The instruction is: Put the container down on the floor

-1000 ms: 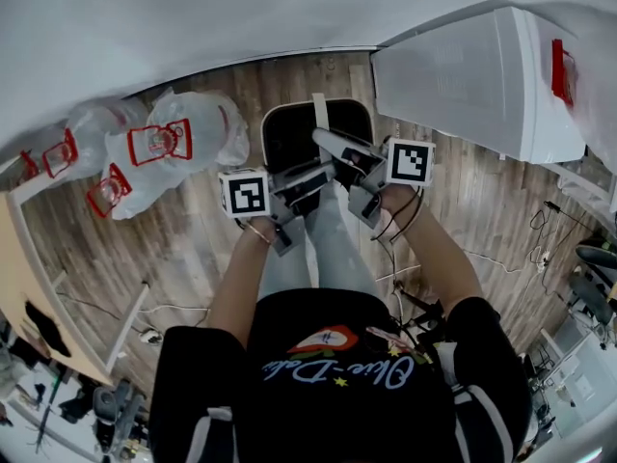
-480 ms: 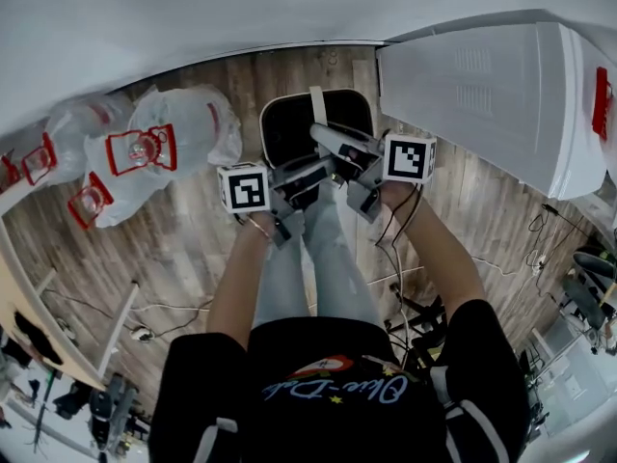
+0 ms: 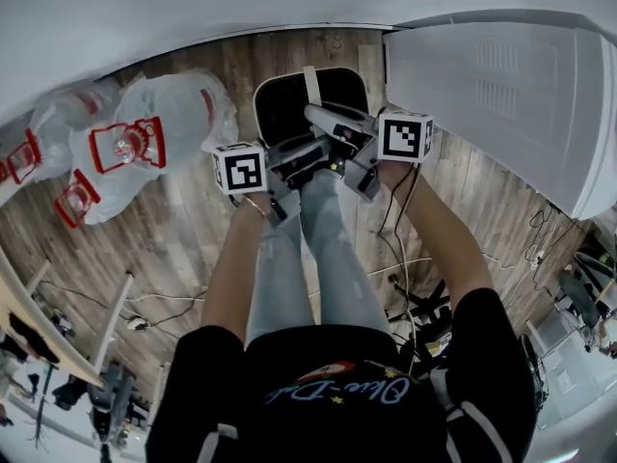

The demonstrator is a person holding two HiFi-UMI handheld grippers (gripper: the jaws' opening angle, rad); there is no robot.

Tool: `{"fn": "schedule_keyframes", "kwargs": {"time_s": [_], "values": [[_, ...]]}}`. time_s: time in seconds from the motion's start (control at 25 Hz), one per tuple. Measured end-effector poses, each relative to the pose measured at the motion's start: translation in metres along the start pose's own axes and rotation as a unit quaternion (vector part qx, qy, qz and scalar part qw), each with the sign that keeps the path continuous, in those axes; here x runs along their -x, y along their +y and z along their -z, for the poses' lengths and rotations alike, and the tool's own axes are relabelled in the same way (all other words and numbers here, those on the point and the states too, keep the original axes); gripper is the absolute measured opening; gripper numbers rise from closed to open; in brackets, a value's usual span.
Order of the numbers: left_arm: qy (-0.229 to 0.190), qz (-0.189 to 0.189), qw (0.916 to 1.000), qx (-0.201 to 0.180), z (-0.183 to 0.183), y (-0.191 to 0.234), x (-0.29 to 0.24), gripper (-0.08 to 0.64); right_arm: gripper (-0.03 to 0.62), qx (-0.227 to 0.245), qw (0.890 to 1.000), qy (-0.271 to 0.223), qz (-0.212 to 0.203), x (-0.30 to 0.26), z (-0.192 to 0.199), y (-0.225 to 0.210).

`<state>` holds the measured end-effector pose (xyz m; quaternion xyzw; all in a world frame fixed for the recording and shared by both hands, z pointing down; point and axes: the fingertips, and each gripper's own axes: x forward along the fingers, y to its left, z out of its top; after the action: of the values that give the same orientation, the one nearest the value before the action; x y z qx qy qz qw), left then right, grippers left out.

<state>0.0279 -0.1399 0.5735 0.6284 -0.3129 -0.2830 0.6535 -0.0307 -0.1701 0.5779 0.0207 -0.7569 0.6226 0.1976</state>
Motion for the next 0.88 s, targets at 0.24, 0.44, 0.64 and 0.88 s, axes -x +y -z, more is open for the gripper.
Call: {"fn": "schedule_keyframes", "kwargs": {"time_s": [0.24, 0.44, 0.64, 0.88], "values": [[0.004, -0.018, 0.9998, -0.008, -0.011, 0.031, -0.003, 0.051, 0.077, 0.016, 1.0, 0.009, 0.004, -0.017, -0.005, -0.025], [0.014, -0.03, 0.9994, -0.009, -0.019, 0.066, -0.005, 0.051, 0.078, 0.007, 1.0, 0.014, 0.018, -0.03, -0.004, -0.062], [0.018, -0.039, 0.999, -0.016, -0.024, 0.089, -0.005, 0.051, 0.078, 0.021, 0.999, 0.006, 0.026, -0.042, -0.005, -0.08], [0.008, -0.051, 0.9986, -0.01, -0.03, 0.124, -0.01, 0.051, 0.078, 0.031, 0.999, 0.006, 0.041, -0.052, -0.004, -0.116]]}}
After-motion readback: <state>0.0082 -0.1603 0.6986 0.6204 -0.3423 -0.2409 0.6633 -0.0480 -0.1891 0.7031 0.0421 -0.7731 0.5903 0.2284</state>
